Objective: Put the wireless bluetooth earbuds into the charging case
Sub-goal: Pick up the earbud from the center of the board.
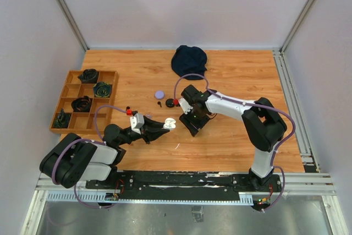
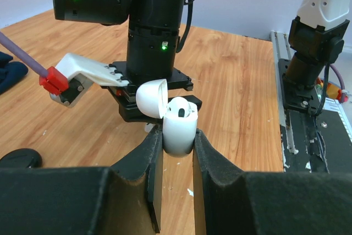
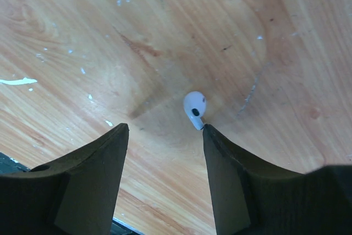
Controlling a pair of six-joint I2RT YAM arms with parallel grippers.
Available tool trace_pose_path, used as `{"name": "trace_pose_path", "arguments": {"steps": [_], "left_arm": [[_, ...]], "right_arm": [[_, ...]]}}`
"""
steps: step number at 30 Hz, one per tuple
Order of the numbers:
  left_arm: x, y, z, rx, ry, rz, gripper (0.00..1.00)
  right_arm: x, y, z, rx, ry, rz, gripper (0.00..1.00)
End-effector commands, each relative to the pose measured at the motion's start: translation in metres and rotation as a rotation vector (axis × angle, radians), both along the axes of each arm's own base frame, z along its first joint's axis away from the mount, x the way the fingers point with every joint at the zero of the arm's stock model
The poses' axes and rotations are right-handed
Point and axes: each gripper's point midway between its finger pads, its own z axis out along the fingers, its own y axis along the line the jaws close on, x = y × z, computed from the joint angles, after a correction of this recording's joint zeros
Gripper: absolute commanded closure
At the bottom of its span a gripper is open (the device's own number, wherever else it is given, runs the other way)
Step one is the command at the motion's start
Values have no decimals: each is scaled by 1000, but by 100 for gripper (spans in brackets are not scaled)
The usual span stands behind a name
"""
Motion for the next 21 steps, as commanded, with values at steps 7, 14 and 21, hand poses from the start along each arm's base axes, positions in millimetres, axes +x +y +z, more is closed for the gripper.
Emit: {"name": "trace_pose_path", "arguments": {"steps": [7, 14, 21], "left_arm": [[-9, 5, 48, -108, -227, -9, 100], [-9, 5, 47, -107, -225, -8, 100], [-8, 4, 46, -105, -222, -11, 100]], "right_arm": [[14, 3, 28, -54, -93, 26, 46], [27, 8, 17, -91, -95, 51, 54], [29, 7, 7, -121, -81, 70, 64]]}}
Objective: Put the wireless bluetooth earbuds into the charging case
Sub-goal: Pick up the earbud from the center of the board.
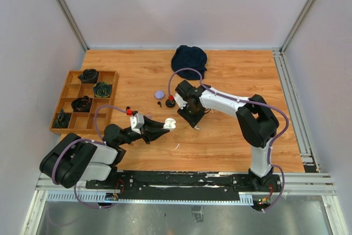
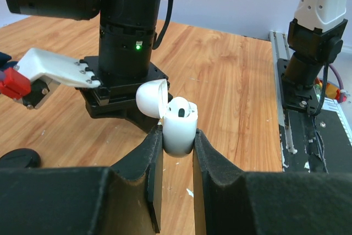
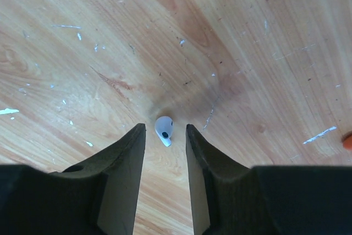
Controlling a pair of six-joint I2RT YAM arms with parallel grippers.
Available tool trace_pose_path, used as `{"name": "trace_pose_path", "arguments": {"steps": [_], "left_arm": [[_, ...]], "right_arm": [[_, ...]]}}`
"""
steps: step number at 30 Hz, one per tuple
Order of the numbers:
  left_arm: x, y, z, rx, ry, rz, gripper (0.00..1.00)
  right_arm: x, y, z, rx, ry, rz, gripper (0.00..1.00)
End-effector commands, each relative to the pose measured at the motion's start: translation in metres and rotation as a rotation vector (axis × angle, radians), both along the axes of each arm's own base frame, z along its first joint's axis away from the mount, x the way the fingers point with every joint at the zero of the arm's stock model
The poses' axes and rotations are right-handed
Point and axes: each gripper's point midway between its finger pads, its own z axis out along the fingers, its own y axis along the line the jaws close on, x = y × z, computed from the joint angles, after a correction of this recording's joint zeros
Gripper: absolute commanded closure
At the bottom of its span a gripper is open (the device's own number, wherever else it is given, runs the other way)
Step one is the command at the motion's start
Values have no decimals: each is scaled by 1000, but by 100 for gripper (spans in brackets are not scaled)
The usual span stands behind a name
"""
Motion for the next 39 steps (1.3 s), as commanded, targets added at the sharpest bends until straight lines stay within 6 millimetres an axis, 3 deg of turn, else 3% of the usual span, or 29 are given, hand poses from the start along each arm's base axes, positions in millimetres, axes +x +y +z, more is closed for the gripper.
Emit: {"name": "trace_pose_path", "arguments": {"steps": [1, 12, 14, 20, 21, 32, 39], "left_arm": [[-8, 4, 46, -104, -224, -8, 100], [-8, 4, 45, -103, -222, -9, 100], [-8, 4, 46, -103, -224, -8, 100], [-8, 4, 46, -103, -225, -5, 100], [-8, 5, 46, -104, -225, -4, 100], [-8, 8, 52, -122, -243, 18, 100], [-9, 14, 60, -143, -281, 61, 100]], "right_arm": [[-1, -5, -5, -52, 13, 27, 65], [-4, -5, -14, -65, 38, 36, 74], [-5, -8, -24, -88, 56, 35, 75], [-6, -5, -20, -65, 53, 33, 83], [-4, -1, -7, -27, 27, 31, 83], [-4, 19, 62, 213, -109, -17, 85], [-4, 28, 119, 420, -246, -71, 86]]}}
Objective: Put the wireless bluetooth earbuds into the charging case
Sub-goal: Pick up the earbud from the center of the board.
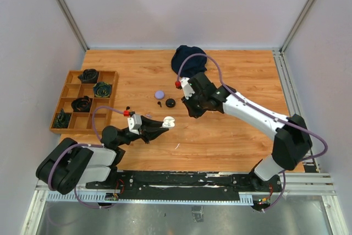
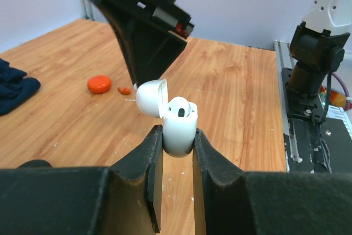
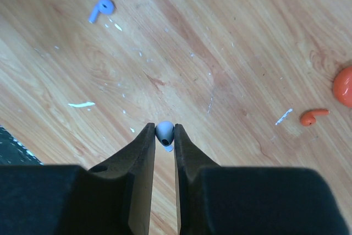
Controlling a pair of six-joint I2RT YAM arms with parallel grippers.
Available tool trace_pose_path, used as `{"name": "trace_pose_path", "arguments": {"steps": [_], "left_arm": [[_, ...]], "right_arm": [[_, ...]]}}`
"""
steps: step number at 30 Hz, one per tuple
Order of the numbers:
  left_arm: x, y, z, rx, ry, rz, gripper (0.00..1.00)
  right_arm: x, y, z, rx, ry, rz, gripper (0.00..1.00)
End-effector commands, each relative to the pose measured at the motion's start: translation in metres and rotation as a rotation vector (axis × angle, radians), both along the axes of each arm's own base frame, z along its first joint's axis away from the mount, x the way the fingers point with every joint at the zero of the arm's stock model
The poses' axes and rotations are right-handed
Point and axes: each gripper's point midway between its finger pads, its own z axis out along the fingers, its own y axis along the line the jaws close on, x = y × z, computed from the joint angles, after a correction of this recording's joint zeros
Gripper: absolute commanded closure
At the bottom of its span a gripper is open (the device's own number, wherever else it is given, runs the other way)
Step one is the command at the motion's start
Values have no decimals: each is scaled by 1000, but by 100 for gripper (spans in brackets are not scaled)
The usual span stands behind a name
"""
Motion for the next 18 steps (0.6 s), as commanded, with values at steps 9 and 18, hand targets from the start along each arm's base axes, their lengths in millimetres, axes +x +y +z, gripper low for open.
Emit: {"name": "trace_pose_path", "arguments": {"steps": [9, 18], "left_arm": [[-10, 20, 55, -141, -279, 96, 100], [-14, 25, 63, -166, -303, 116, 100]], "right_arm": [[-29, 37, 102, 513, -164, 23, 86], [-57, 59, 159, 822, -273, 93, 85]]}}
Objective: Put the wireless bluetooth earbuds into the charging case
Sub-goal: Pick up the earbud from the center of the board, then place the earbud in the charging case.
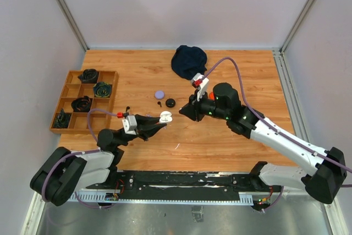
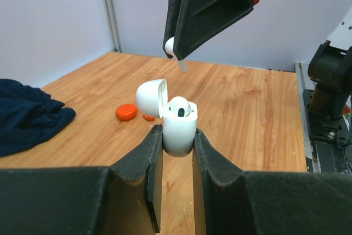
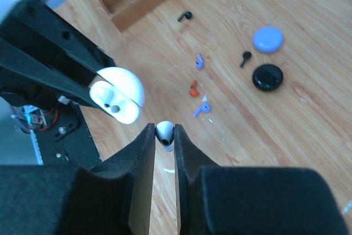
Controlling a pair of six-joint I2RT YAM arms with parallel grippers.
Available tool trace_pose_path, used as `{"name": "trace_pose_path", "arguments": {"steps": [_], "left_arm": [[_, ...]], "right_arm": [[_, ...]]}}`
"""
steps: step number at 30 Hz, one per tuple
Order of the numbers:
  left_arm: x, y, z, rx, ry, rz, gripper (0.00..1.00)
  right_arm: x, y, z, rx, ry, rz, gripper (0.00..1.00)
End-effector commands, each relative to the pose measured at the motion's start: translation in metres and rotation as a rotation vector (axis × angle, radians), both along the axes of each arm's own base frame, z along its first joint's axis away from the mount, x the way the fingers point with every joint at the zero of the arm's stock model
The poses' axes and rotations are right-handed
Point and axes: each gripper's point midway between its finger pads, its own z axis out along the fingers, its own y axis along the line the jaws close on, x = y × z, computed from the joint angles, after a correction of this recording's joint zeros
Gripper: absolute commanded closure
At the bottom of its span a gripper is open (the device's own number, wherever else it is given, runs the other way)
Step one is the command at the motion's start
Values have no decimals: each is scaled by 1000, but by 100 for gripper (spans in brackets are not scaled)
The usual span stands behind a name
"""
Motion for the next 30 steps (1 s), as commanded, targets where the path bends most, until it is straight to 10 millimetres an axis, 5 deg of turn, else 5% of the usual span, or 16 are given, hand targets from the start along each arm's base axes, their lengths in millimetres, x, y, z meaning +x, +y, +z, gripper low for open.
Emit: {"name": "trace_pose_path", "arguments": {"steps": [1, 10, 30], "left_arm": [[-21, 16, 30, -93, -182, 30, 100], [-23, 16, 33, -107, -177, 20, 100], [-35, 20, 51, -163, -206, -2, 100]], "right_arm": [[-16, 23, 47, 221, -92, 61, 85], [-37, 39, 68, 388, -192, 108, 84], [-42, 56, 52, 460, -157, 108, 85]]}}
